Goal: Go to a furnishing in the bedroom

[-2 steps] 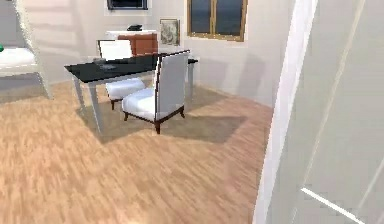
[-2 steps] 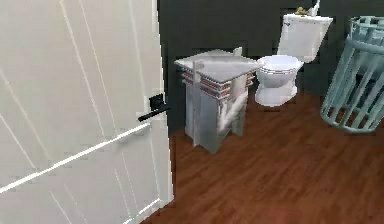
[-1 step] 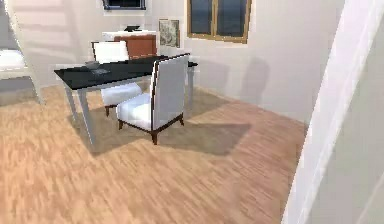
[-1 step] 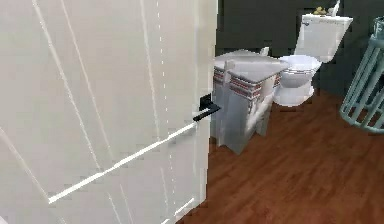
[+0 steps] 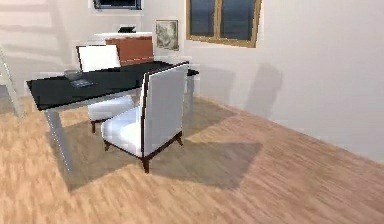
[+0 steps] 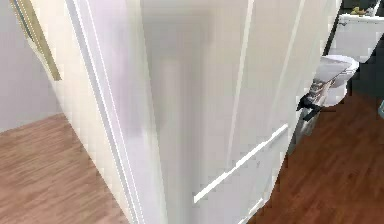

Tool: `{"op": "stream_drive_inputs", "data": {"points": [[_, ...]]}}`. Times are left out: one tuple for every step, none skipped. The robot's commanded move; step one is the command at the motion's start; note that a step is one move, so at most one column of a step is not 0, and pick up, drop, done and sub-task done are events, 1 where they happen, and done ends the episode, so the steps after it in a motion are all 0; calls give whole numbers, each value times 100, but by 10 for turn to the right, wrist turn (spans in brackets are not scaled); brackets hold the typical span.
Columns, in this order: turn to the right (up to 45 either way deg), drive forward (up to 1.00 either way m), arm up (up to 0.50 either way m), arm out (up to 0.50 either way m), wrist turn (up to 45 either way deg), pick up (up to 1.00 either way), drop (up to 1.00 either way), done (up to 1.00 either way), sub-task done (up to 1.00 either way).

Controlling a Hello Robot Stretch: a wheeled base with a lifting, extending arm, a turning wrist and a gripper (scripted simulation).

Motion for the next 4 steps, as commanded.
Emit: {"op": "stream_drive_inputs", "data": {"points": [[-60, 0, 0, 0, 0, 0, 0, 0, 0], [0, 75, 0, 0, 0, 0, 0, 0, 0], [-420, 0, 0, 0, 0, 0, 0, 0, 0], [0, 5, 0, 0, 0, 0, 0, 0, 0]]}}
